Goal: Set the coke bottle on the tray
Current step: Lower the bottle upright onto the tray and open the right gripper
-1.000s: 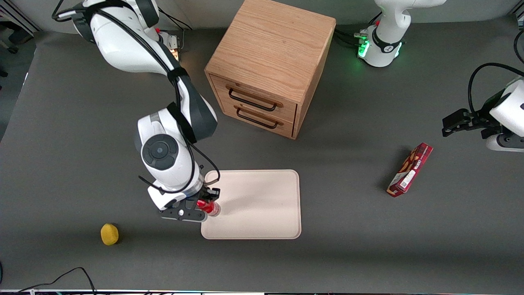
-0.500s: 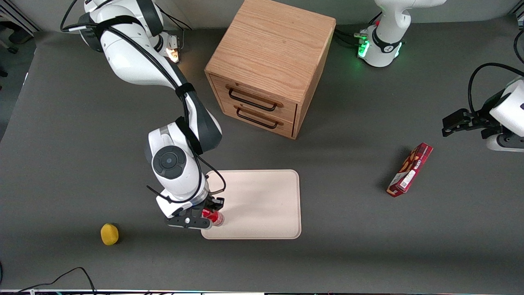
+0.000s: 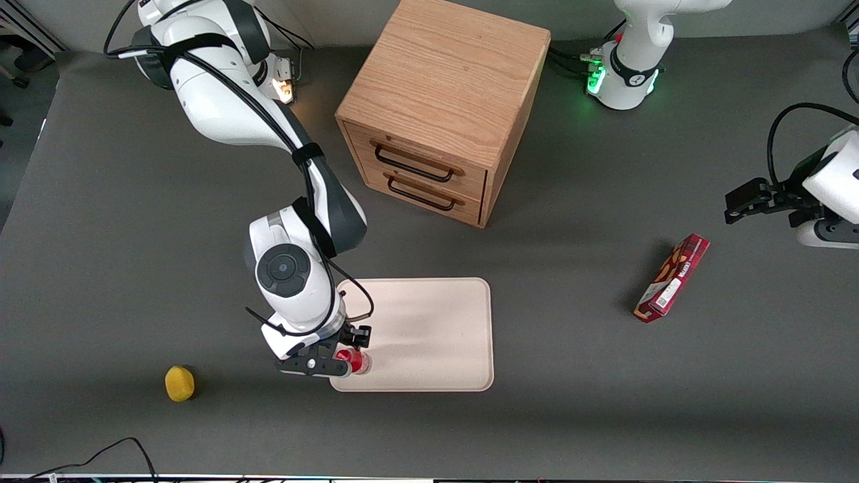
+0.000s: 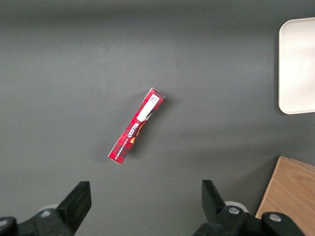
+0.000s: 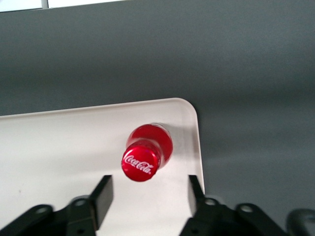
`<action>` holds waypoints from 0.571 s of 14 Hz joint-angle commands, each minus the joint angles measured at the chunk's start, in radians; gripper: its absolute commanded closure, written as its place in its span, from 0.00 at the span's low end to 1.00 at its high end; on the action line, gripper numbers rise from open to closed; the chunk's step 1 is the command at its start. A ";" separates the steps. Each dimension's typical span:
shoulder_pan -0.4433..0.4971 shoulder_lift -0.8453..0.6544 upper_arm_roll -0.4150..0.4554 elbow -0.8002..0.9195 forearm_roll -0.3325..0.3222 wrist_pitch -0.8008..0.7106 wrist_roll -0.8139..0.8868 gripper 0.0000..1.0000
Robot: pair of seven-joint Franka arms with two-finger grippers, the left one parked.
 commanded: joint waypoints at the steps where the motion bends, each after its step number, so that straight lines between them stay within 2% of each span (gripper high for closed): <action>1: 0.003 0.012 -0.006 0.038 -0.010 0.001 0.022 0.00; 5: -0.004 -0.043 -0.001 -0.018 -0.007 -0.013 0.024 0.00; 8: -0.010 -0.235 0.005 -0.241 -0.001 -0.011 -0.015 0.00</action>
